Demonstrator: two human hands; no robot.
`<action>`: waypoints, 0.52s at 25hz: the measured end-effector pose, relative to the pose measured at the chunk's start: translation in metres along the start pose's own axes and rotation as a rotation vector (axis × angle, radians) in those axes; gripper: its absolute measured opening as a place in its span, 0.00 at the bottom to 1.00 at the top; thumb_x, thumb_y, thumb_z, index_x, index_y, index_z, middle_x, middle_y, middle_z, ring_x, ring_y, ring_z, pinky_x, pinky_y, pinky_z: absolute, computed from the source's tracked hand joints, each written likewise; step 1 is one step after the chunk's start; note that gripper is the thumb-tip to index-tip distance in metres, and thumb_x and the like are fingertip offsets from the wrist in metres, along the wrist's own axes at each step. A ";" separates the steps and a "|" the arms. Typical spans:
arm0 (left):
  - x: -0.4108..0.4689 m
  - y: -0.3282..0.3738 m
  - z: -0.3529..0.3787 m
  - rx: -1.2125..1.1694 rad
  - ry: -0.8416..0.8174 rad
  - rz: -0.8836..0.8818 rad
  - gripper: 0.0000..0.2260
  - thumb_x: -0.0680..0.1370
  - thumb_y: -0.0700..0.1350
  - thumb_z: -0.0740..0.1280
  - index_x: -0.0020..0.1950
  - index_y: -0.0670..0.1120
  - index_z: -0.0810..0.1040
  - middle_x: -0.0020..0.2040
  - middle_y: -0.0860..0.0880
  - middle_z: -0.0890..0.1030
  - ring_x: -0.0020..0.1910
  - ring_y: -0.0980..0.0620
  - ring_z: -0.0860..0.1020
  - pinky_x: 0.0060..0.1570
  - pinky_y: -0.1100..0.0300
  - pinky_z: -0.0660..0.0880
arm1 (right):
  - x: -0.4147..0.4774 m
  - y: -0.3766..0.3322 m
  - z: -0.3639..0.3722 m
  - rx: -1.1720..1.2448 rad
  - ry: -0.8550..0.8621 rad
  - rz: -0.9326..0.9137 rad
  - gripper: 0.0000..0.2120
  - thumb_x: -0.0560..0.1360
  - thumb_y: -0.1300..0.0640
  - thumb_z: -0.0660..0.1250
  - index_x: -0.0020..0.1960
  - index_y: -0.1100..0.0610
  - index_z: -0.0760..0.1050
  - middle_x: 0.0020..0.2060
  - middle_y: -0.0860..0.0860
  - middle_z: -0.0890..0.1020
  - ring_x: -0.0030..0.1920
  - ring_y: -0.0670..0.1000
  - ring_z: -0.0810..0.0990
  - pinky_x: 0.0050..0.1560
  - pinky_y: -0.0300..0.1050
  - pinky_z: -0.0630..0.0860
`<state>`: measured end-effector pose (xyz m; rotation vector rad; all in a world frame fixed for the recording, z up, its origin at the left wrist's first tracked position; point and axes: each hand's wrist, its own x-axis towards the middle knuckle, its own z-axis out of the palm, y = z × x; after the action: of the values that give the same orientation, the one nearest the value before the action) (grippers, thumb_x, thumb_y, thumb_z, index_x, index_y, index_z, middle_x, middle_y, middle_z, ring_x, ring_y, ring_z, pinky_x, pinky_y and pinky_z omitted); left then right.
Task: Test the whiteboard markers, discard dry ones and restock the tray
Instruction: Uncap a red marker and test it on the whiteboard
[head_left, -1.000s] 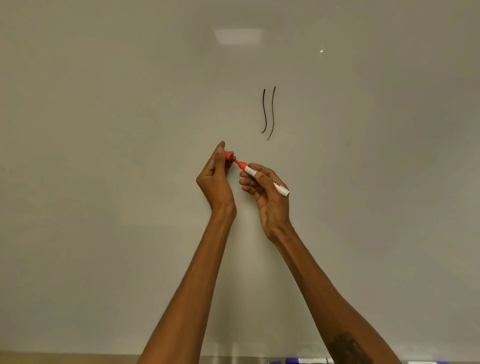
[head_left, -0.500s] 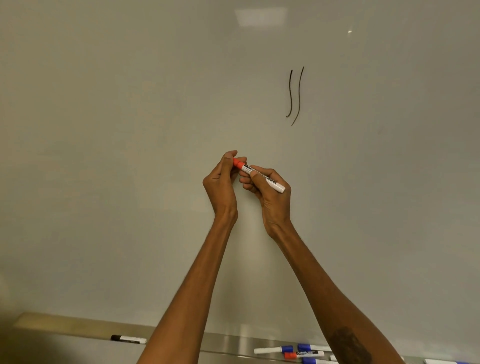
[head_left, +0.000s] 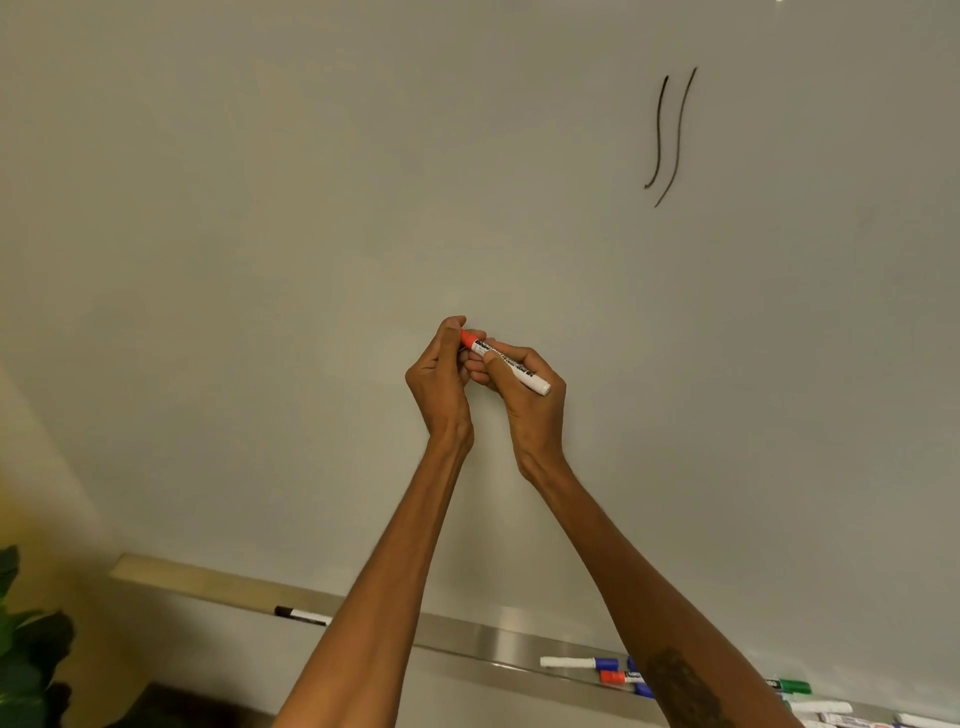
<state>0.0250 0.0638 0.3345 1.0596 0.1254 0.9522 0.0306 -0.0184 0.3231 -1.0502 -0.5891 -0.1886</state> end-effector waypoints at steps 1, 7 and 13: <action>0.002 -0.001 -0.009 0.020 0.001 -0.004 0.12 0.82 0.46 0.66 0.57 0.40 0.83 0.45 0.48 0.86 0.46 0.50 0.84 0.45 0.62 0.80 | -0.002 0.006 0.003 -0.005 -0.005 0.017 0.11 0.77 0.66 0.68 0.59 0.68 0.78 0.48 0.62 0.85 0.45 0.55 0.86 0.49 0.45 0.83; 0.011 -0.007 -0.063 0.066 -0.024 0.005 0.10 0.83 0.46 0.63 0.59 0.46 0.82 0.48 0.48 0.86 0.49 0.52 0.84 0.49 0.61 0.80 | -0.019 0.038 0.022 0.016 -0.119 0.167 0.12 0.79 0.61 0.67 0.61 0.64 0.79 0.50 0.59 0.85 0.48 0.58 0.85 0.51 0.48 0.82; 0.008 -0.026 -0.123 0.137 0.154 -0.020 0.12 0.83 0.43 0.62 0.60 0.42 0.82 0.48 0.47 0.86 0.47 0.53 0.83 0.49 0.60 0.80 | -0.044 0.076 0.036 0.225 -0.298 0.538 0.15 0.82 0.59 0.59 0.66 0.64 0.75 0.57 0.61 0.83 0.56 0.62 0.83 0.58 0.49 0.80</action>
<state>-0.0174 0.1497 0.2533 1.1074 0.3319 1.0179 0.0129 0.0448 0.2547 -0.9867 -0.5578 0.5027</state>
